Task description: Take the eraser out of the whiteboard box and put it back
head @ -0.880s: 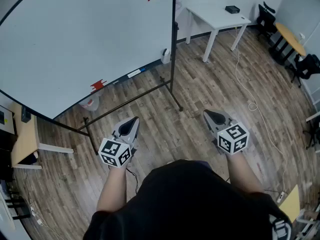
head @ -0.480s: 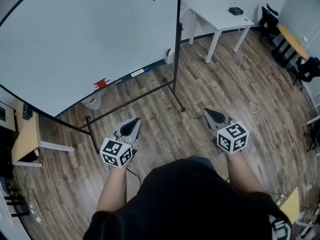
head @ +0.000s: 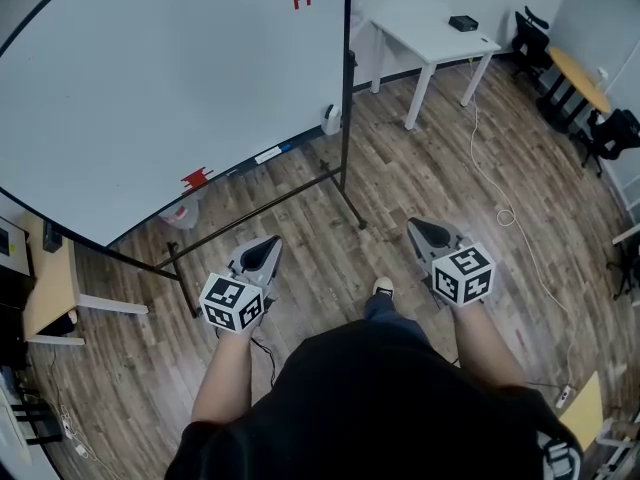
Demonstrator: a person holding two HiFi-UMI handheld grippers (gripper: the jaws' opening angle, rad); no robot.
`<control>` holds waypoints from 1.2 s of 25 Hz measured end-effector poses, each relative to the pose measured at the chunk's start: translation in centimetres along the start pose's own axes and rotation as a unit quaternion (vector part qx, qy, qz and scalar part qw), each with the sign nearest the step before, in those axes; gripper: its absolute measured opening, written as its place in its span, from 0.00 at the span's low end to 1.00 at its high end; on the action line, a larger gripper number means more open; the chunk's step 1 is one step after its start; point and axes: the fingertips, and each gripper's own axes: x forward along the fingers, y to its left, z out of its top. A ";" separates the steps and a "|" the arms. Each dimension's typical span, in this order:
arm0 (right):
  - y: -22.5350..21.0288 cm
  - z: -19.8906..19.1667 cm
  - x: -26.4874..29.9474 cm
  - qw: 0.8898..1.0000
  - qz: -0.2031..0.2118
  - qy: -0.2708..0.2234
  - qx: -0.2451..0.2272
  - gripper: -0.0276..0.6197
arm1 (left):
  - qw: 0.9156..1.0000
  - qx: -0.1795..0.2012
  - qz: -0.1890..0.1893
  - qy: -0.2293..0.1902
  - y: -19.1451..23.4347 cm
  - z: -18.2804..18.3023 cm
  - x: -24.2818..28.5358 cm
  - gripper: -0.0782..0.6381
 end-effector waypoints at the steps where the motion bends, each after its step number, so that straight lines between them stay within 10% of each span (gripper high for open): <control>1: -0.3 -0.1 0.0 1.000 -0.002 0.001 -0.001 0.04 | 1.000 0.001 -0.001 0.002 -0.1 0.0 0.3 0.13; 30: -10.3 -1.2 5.1 0.999 0.016 0.030 0.013 0.04 | 0.998 -0.023 0.014 0.054 1.0 -0.9 11.0 0.13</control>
